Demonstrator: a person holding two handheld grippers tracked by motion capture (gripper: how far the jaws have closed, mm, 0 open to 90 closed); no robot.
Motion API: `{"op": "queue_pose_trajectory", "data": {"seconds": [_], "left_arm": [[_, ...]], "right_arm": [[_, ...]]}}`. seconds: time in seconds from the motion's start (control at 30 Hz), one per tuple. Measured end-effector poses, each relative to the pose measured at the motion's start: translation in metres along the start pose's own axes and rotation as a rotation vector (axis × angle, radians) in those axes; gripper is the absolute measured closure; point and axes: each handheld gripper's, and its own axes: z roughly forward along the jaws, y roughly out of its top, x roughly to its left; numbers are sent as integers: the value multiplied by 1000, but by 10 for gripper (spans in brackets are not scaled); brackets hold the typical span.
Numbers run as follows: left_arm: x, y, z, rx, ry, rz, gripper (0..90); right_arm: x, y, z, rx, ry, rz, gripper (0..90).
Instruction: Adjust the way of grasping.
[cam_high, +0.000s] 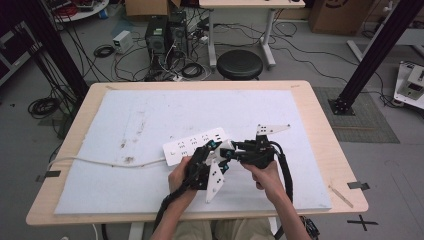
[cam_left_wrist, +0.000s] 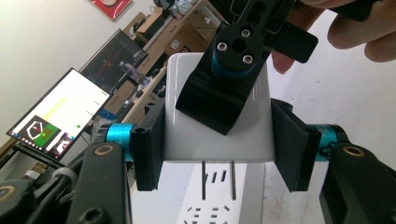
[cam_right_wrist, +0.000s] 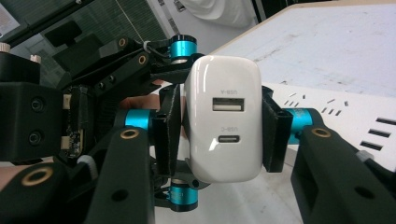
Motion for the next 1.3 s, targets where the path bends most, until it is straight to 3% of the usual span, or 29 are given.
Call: {"op": "queue_pose_trajectory", "data": {"seconds": [0.2,0.77,1.23,1.3], "left_arm": [[0,0,0,-2,-2,6,425],[-1,0,0,4,-1,14,424],[-1,-3,2,15,-16,-17,421],[0,-3,3,18,-20,-24,368]], "right_arm": [[-1,-1,-1,-8,21,4,627],[1,-4,0,-18,-5,-5,629],[0,-5,0,-2,-15,16,631],[0,-5,0,1,-19,12,631]]}}
